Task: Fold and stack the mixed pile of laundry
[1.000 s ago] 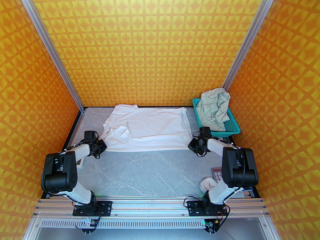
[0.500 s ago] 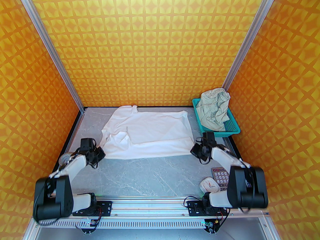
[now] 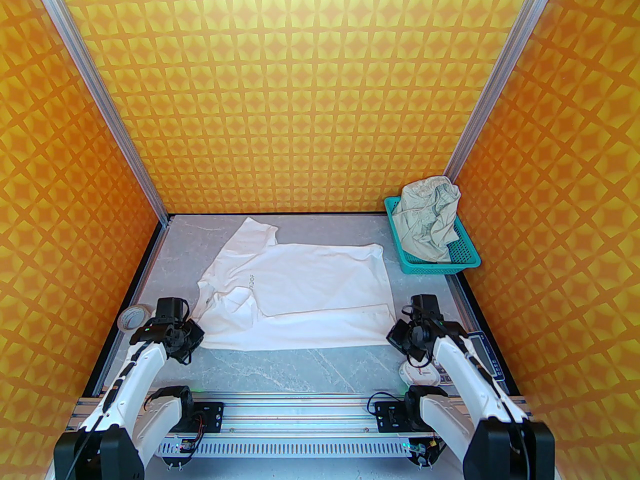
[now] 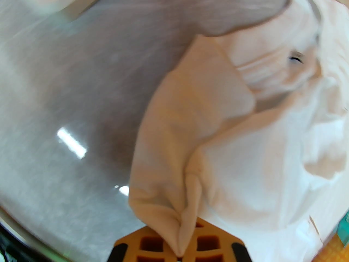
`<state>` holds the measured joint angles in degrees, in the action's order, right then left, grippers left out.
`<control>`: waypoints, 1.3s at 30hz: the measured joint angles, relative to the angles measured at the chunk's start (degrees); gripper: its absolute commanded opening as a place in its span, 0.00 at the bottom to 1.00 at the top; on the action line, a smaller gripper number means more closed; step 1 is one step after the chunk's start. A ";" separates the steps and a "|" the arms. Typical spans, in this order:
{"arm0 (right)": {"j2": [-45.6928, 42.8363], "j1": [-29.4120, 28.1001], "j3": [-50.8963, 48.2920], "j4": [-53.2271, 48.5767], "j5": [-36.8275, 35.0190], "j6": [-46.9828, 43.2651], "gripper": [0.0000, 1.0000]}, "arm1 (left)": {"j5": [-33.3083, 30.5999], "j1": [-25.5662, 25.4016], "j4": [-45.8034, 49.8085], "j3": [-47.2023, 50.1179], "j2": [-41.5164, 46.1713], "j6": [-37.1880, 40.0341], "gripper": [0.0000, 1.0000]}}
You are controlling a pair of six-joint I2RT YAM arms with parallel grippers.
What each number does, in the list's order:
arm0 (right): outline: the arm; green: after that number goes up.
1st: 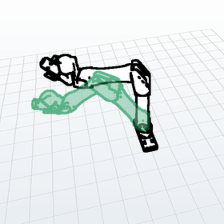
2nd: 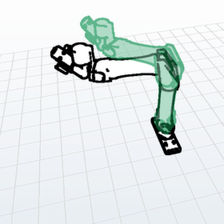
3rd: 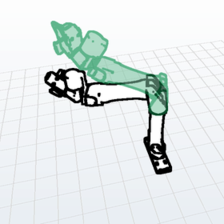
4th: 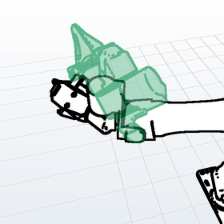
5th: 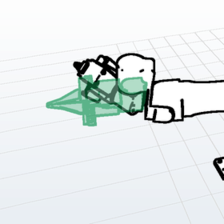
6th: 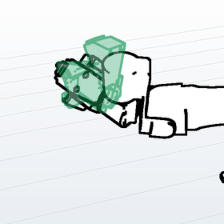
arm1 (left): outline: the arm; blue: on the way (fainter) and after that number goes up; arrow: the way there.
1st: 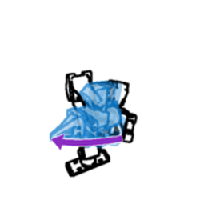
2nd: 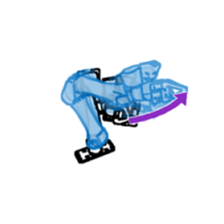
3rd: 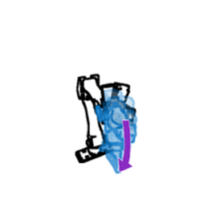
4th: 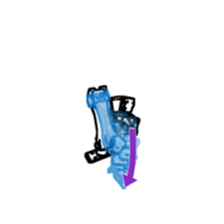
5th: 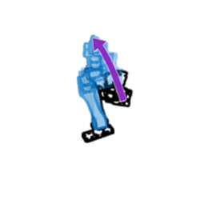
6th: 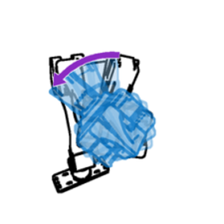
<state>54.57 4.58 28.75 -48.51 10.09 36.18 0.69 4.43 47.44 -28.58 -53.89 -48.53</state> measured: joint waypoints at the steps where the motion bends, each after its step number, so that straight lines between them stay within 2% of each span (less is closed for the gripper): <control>1: -0.17 0.00 0.02 -0.42 -0.20 0.28 0.41 | -1.14 0.00 1.07 -0.09 0.09 -0.70 0.57; 2: -0.15 0.00 0.20 -0.92 -0.17 0.15 0.45 | -2.38 0.00 2.29 -0.28 0.33 -1.25 0.62; 4: 0.13 0.00 0.92 -1.90 -0.17 0.20 0.48 | -4.04 0.00 4.09 -1.18 1.25 -2.01 0.64; 7: 1.38 -0.72 4.11 -3.61 -0.72 -0.24 0.50 | -5.70 0.00 5.84 -4.72 2.93 -2.05 0.59; 10: 3.08 -4.96 10.08 -4.48 -2.60 -1.64 0.50 | -5.95 -1.38 5.57 -10.25 1.68 0.11 0.58; 13: 8.15 -13.62 17.66 -1.84 -3.56 -4.98 0.50 | -4.63 -5.57 2.49 -15.04 -3.80 2.80 0.58; 16: 16.24 -24.26 24.39 4.59 -2.67 -9.53 0.50 | -0.31 -7.80 -3.21 -16.92 -12.24 4.42 0.52; 20: 29.33 -36.76 34.56 12.72 -1.97 -17.25 0.56 | 3.76 -7.87 -10.21 -16.31 -21.68 5.51 0.48; 23: 40.68 -44.46 43.87 18.34 0.11 -23.10 0.57 | 5.33 -7.67 -13.55 -16.22 -23.41 6.47 0.45; 25: 46.84 -47.65 48.50 21.38 2.56 -26.05 0.57 | 6.10 -7.21 -15.21 -16.22 -24.02 7.19 0.44; 30: 57.40 -50.31 55.58 25.05 10.03 -32.44 0.62 | 8.41 -4.07 -19.71 -14.01 -23.93 8.39 0.43; 34: 64.89 -50.47 61.42 25.42 13.53 -37.03 0.56 | 10.54 -0.79 -21.38 -10.49 -23.91 9.03 0.43; 39: 72.72 -51.87 68.41 25.14 14.38 -39.71 0.49 | 11.98 0.09 -22.25 -8.44 -23.50 9.66 0.43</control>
<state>127.28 -47.29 97.17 -23.38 24.47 -3.53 12.67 4.51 25.19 -37.01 -77.38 -38.87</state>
